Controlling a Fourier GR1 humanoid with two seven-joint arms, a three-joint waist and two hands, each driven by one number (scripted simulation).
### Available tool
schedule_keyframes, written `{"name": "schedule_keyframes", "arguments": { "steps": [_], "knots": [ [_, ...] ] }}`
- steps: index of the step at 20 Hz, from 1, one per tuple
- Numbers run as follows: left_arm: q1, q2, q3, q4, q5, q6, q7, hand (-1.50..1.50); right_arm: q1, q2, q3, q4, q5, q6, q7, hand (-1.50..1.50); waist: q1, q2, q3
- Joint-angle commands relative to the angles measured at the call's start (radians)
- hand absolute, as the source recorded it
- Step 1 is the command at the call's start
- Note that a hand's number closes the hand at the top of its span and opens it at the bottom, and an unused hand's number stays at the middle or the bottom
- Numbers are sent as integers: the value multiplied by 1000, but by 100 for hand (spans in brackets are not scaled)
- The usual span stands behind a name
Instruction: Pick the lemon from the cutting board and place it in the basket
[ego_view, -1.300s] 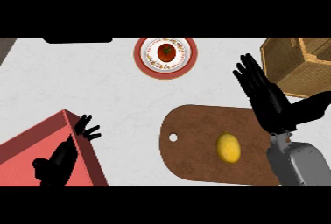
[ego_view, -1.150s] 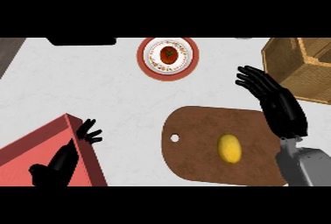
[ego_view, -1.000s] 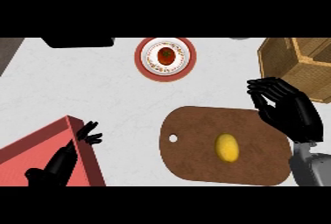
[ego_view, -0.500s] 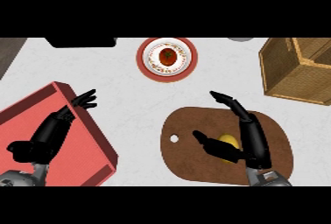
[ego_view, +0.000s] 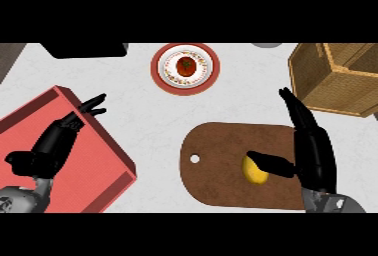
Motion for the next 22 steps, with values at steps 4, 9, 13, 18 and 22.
{"name": "schedule_keyframes", "arguments": {
  "steps": [4, 9, 13, 18, 22],
  "knots": [
    [-11, -5, 0, 0, -3, -3, 11, 0, -27, -127, 60, -168, 16, 459, 383, -150, 12, 0, 0],
    [8, -10, -2, 28, -12, -28, -25, 0, -51, -122, 34, -420, -186, 731, 653, -150, 18, 7, 4],
    [-16, 9, 26, 7, 8, -50, 9, 0, -73, -136, -27, -582, -320, 837, 839, -150, 29, 10, 6],
    [-81, -62, 6, 45, -28, -11, 40, 0, -1, -196, -63, -702, -379, 819, 893, -150, 19, 14, 8],
    [-35, -51, 23, 17, -31, -43, 26, 0, 6, -202, -77, -699, -387, 819, 901, -150, 38, 15, 9]
  ]
}}
